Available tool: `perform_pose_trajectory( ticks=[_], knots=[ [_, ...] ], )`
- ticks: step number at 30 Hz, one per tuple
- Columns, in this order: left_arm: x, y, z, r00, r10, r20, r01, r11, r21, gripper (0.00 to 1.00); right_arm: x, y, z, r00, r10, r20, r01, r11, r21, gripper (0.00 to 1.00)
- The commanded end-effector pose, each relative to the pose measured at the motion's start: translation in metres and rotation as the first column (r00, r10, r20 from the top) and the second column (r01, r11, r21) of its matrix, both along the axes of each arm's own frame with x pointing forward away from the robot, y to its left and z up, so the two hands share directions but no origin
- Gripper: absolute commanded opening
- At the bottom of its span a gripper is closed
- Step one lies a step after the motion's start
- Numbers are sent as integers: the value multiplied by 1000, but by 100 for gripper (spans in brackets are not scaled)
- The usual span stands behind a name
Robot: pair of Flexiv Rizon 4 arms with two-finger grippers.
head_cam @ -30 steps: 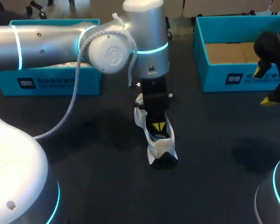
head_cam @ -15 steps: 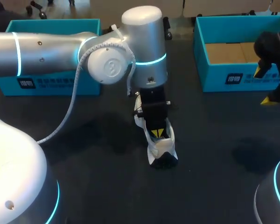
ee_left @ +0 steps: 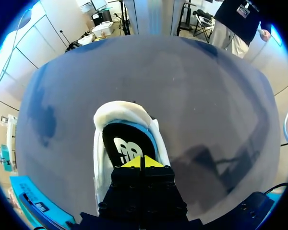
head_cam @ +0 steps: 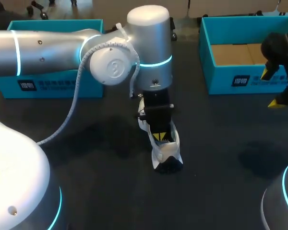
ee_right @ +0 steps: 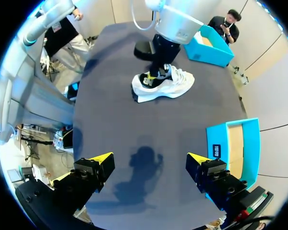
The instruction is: Take the shoe out of the shoebox, open the shoe tongue, remove and reinsert the insole, then place the shoe into the shoebox
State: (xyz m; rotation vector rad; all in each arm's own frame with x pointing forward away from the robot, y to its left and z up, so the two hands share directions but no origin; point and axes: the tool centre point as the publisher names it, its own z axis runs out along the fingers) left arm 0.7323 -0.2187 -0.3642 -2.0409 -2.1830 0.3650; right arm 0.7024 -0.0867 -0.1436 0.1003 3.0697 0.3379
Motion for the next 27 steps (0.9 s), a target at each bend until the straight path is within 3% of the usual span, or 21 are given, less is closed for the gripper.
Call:
perform_pose_trajectory(
  ticks=[1,13,21,27],
  knots=[
    [-4,-5,-13,1000,0,-6,0,1000,-1,0,2,1,-1,1000,0,-3,0,1000,-3,100],
    [-3,-10,-27,999,31,-12,-31,999,-10,0,2,1,-1,1000,0,-3,0,1000,-3,100],
    [-4,-7,11,998,10,-62,-12,1000,-19,0,2,1,-1,1000,0,-3,0,1000,-3,100],
    [-19,-8,10,992,-40,-116,41,999,12,0,2,1,-1,1000,0,-3,0,1000,-3,100]
  ],
)
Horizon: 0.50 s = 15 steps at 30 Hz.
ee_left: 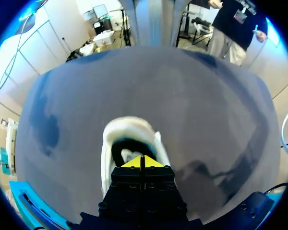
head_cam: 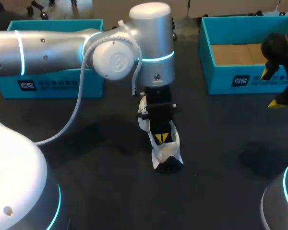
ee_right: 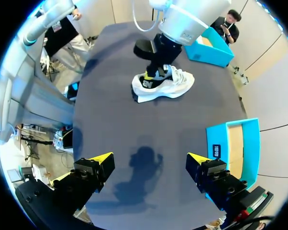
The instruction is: Take the shoe out of the shoebox, open the shoe tongue, remove and reinsert the insole, then place the shoe into the shoebox
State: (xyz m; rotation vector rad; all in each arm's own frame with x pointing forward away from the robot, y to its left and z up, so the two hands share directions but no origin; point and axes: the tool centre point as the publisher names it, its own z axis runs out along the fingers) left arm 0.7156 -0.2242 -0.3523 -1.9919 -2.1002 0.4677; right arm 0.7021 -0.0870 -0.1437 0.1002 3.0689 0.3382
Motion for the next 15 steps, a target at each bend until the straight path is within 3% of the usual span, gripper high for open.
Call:
perform_pose_trajectory(
  ticks=[1,15],
  knots=[
    [-5,-3,-4,1000,-24,-20,24,1000,15,0,2,1,0,1000,0,-4,0,1000,-3,100],
    [-12,-8,-36,999,-10,-32,11,999,32,0,2,1,0,1000,0,-4,0,1000,-3,100]
  ],
)
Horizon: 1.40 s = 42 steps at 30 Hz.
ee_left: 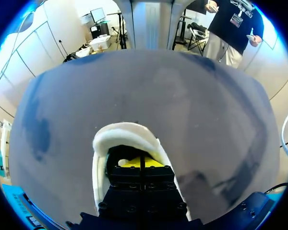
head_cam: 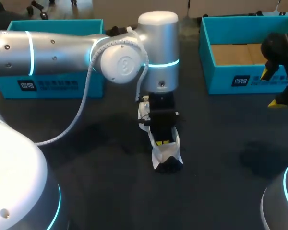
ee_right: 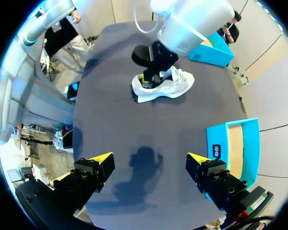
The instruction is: Take the shoe out of the shoebox, open the shoe tongue, remove and reinsert the insole, then place the shoe into the shoebox
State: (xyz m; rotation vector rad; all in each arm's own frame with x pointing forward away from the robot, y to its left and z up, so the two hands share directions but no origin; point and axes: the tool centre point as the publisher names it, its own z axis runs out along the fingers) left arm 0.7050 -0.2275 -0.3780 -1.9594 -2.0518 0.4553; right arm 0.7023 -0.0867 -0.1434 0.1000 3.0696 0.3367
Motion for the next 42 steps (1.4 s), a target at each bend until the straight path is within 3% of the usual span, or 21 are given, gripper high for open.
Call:
perform_pose_trajectory(
  ticks=[1,7,18,25,42],
  knots=[
    [-2,-4,-12,1000,9,11,-9,1000,-11,0,2,1,-1,1000,0,-3,0,1000,-2,100],
    [1,-2,-20,999,32,41,-31,999,-13,0,2,1,-1,1000,0,-3,0,1000,-2,100],
    [7,-5,16,997,30,64,-27,999,-45,0,2,1,-1,1000,0,-3,0,1000,-2,100],
    [4,-21,0,997,20,72,-16,999,-51,0,2,1,-1,1000,0,-3,0,1000,-2,100],
    [9,-20,-32,992,24,126,-22,1000,-18,0,2,1,-1,1000,0,-3,0,1000,-2,100]
  ],
)
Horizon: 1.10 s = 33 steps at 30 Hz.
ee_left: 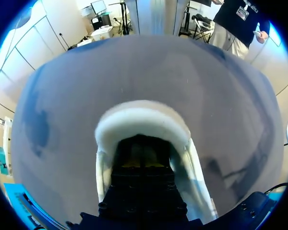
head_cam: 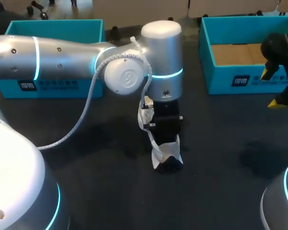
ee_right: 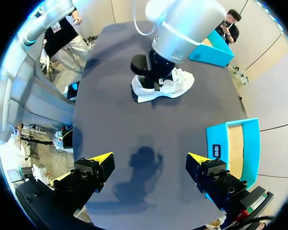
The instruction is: Take the shoe out of the shoebox, open the shoe tongue, remove and reinsert the insole, then place the shoe into the shoebox
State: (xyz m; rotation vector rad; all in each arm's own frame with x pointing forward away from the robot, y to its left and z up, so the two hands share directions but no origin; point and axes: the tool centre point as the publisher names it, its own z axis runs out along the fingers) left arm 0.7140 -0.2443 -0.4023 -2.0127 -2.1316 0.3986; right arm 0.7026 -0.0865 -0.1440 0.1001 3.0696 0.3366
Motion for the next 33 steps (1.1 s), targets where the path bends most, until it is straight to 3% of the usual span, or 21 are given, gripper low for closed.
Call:
perform_pose_trajectory(
  ticks=[1,18,25,33],
  knots=[
    [1,-2,-8,999,7,38,-7,1000,7,0,2,1,0,1000,0,-3,0,1000,-2,100],
    [36,8,-9,981,48,190,-52,999,14,0,2,1,0,1000,0,-3,0,1000,-2,100],
    [47,9,-9,942,63,328,-64,998,-8,0,2,1,0,1000,0,-3,0,1000,-2,100],
    [49,12,18,954,118,277,-108,993,-49,0,2,1,0,1000,0,-3,0,1000,-2,100]
  ],
)
